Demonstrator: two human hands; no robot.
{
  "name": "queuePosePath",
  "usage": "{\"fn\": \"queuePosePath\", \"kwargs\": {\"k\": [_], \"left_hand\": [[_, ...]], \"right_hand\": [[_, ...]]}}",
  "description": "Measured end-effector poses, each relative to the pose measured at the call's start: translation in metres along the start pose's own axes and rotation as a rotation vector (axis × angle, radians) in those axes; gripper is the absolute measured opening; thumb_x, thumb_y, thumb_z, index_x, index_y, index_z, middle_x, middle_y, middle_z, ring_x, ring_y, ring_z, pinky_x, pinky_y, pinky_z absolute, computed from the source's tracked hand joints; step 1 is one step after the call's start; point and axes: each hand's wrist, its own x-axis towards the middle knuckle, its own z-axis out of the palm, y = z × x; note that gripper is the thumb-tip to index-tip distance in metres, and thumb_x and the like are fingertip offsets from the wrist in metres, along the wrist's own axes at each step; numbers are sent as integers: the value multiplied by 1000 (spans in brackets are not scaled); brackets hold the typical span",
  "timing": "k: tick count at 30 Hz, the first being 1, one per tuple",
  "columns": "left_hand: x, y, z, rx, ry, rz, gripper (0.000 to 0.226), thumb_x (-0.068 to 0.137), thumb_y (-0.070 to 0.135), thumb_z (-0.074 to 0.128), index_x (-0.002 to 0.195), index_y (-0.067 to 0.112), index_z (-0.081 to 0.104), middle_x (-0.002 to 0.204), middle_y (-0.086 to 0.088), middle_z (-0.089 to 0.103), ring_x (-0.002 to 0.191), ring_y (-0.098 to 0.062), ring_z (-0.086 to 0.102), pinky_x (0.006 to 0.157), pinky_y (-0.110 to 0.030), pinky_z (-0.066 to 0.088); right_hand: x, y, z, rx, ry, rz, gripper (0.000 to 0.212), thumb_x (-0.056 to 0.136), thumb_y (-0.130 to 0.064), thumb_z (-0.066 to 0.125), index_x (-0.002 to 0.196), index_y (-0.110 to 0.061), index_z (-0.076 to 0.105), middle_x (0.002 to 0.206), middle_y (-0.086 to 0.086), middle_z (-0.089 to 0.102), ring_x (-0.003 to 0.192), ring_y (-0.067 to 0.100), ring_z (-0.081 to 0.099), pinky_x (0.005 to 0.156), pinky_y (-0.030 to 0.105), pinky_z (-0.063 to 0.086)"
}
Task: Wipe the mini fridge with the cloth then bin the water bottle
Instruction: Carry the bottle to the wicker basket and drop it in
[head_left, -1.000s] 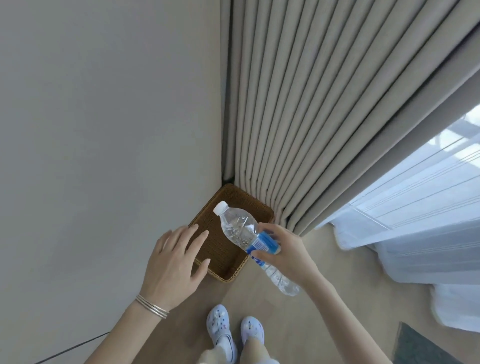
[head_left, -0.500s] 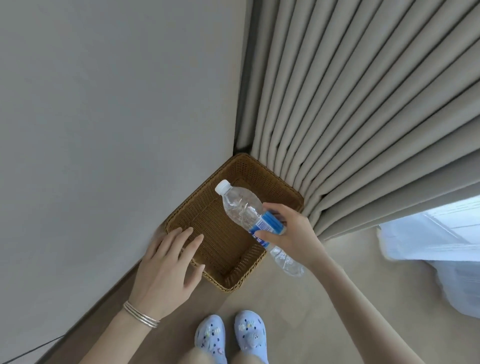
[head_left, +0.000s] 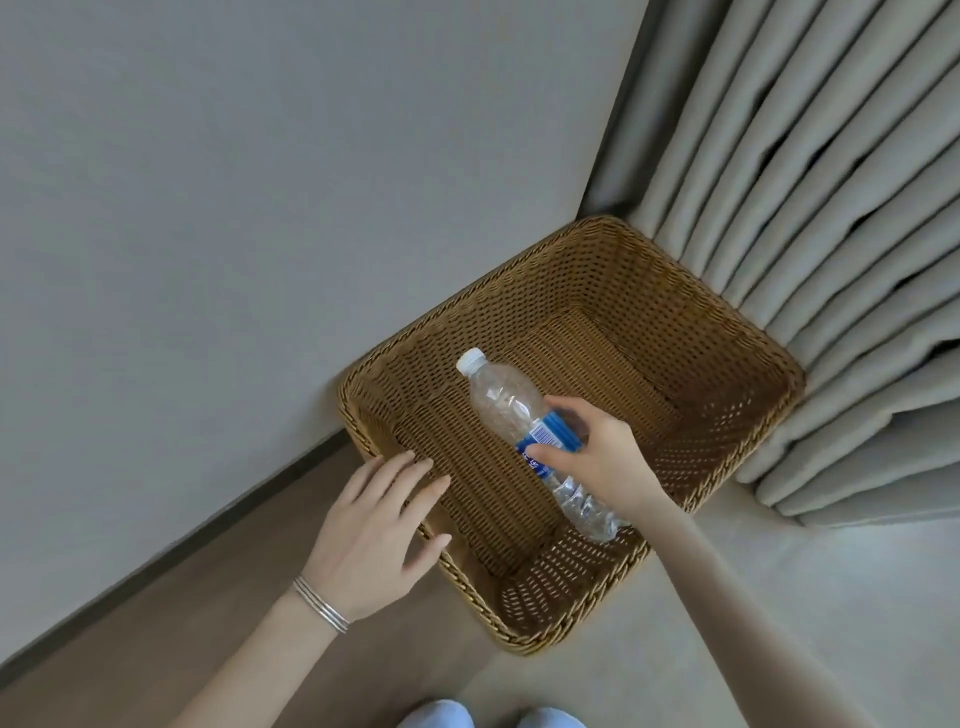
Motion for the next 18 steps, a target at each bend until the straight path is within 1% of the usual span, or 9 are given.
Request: {"fn": "queuePosePath", "kwargs": {"k": [2,4,7,8,10,12,14,16,18], "left_hand": [[0,-6,21,10,19,43,54,94,55,38,127,19,63,129,-2,62,127,-22,51,112,-44,28],[1,-11,34,-2,82,79,52,95,55,39,122,20,66,123,0,65,123,-20,54,114,-44,26],[3,-13,42,-18,189,100,47,93,53,41,113,21,70,112,3,67,114,-18,58,115,-44,24],[3,-13,43,-24,205,98,47,93,52,40,111,22,71,110,4,67,111,-18,58,115,-44,24],[2,-11,43,-37,211,92,46,94,52,39,108,22,71,107,4,66,109,-17,59,116,-44,23],[0,-10,42,-47,210,82,47,94,52,37,107,22,71,106,4,66,107,-18,59,116,-44,23],[0,-9,42,-55,213,76,48,95,52,35,106,22,71,104,4,67,106,-18,60,116,-43,22],[1,-10,44,-63,225,80,49,96,53,33,105,23,71,104,4,67,106,-17,60,116,-42,21],[1,-12,47,-64,242,86,50,96,53,31,105,23,71,104,4,67,106,-17,60,116,-43,22]], "right_hand": [[9,15,16,-10,3,2,61,72,-30,78,126,-20,52,111,-8,59,93,-3,54,71,-1,41],[15,25,31,-13,-13,9,60,74,-30,76,128,-20,50,111,-9,56,92,-3,52,68,-3,39],[21,36,49,-30,-40,14,61,76,-32,74,130,-20,48,115,-8,54,99,3,51,68,0,40],[24,39,54,-29,-46,19,62,77,-33,73,131,-19,47,118,-6,54,102,5,51,72,3,41],[27,44,62,-13,-59,59,63,77,-34,73,132,-18,46,125,-3,55,109,10,53,85,14,44],[30,47,71,15,-81,122,63,79,-35,71,133,-16,45,130,2,54,113,16,55,89,25,47],[36,50,81,0,-121,162,62,84,-36,66,136,-14,40,134,5,50,117,20,53,91,27,44],[45,53,89,-35,-168,178,62,88,-35,60,139,-11,35,138,7,46,123,21,47,98,28,39],[55,56,96,-47,-199,198,63,89,-33,59,140,-9,33,140,10,45,125,23,45,101,29,37]]}}
